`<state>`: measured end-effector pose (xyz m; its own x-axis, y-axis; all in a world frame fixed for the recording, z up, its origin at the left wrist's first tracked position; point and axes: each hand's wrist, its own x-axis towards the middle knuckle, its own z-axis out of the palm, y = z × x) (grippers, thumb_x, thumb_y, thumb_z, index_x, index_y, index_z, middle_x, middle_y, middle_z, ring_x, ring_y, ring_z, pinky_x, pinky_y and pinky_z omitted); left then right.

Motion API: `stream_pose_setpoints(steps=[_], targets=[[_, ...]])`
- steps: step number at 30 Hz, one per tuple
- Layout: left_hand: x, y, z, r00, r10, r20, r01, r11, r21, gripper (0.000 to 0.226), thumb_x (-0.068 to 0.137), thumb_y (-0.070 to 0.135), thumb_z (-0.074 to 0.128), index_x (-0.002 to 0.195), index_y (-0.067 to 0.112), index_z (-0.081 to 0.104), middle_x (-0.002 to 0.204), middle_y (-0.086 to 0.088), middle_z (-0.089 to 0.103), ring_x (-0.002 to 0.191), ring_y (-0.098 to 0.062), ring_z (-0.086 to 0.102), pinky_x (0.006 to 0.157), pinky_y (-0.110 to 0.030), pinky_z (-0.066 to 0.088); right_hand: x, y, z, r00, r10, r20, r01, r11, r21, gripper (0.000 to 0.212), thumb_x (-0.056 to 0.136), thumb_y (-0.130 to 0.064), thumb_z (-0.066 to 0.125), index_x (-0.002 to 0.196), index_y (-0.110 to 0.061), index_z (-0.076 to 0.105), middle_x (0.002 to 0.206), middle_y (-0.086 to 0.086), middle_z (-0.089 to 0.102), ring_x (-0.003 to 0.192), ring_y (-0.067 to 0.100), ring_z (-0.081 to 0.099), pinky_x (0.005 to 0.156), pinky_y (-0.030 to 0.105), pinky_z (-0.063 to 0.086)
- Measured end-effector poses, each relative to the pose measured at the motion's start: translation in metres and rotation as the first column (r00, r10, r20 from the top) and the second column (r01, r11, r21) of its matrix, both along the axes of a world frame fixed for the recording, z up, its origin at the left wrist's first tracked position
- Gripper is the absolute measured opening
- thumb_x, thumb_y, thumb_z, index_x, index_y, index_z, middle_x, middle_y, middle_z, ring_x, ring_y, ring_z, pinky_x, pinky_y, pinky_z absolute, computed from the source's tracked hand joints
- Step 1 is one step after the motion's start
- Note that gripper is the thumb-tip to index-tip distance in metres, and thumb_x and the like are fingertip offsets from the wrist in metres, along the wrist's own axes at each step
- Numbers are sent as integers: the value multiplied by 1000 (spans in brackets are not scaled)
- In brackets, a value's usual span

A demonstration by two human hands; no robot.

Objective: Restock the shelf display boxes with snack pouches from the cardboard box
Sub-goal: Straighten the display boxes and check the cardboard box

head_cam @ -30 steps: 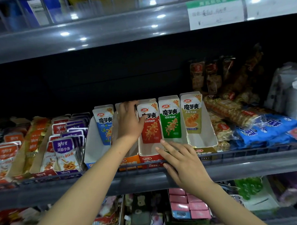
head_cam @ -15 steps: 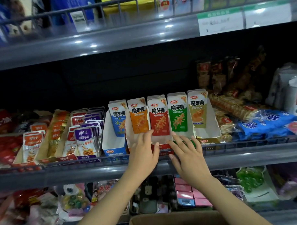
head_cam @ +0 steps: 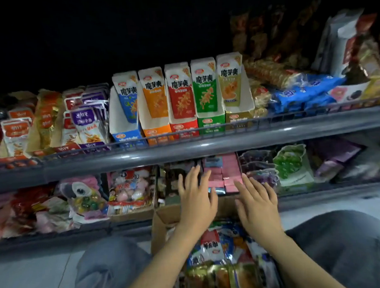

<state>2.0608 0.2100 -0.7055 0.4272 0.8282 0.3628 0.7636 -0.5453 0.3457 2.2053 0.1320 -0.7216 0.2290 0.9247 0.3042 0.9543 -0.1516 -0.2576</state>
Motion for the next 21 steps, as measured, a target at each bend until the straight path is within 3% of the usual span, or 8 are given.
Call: stream_pose_setpoints(steps=[4,6,8,11,14,18,21], targets=[[19,-39,-52,998,-41,-39,27,955,-294,45,96,32,37,138,18,44,147,-6,36,138,-25,32,115,-46,16,17,-45,-37,994,-107,-18,104,985,-139,49,83,-32,42,122,-10,62,131,15,57,114,34,58,99,43,31],[27,-52,-77,998,-56,-40,36,922,-386,45,96,32,36,138,18,43,145,-3,38,135,-22,35,111,-41,24,21,-56,-52,984,-174,-26,161,953,-258,49,76,-29,56,120,-7,63,129,19,57,110,38,60,91,46,46],[34,-61,-100,997,-66,-38,42,889,-456,41,97,27,43,137,16,44,139,-3,43,129,-20,41,106,-33,32,24,-63,-67,978,-203,-48,173,919,-354,54,73,-25,62,124,-6,60,132,22,54,111,40,59,84,49,51],[39,-65,-126,998,-55,-22,34,831,-555,39,96,23,48,134,14,47,134,-5,48,122,-20,47,98,-26,38,24,-71,-83,962,-258,-90,200,888,-414,61,91,-27,53,146,-10,33,153,18,26,134,36,36,103,45,39],[37,-59,-152,998,-35,-56,-12,743,-669,43,96,28,49,138,16,43,143,-5,40,131,-22,38,107,-34,34,26,-75,-93,933,-295,-204,183,881,-437,67,98,-31,40,152,-17,2,160,6,2,144,25,14,112,35,29],[30,-51,-180,990,-74,-122,-54,598,-800,54,98,34,44,148,19,28,159,-4,12,145,-25,12,117,-43,18,29,-75,-97,911,-314,-268,188,893,-409,76,96,-29,49,152,-15,0,160,3,7,143,22,18,112,33,29],[25,-49,-190,980,-106,-168,-66,621,-781,60,99,35,42,152,18,17,159,-3,10,145,-24,10,116,-38,16,29,-75,-106,904,-329,-273,211,898,-386,80,91,-31,56,152,-14,7,157,4,18,140,23,26,109,36,34]])
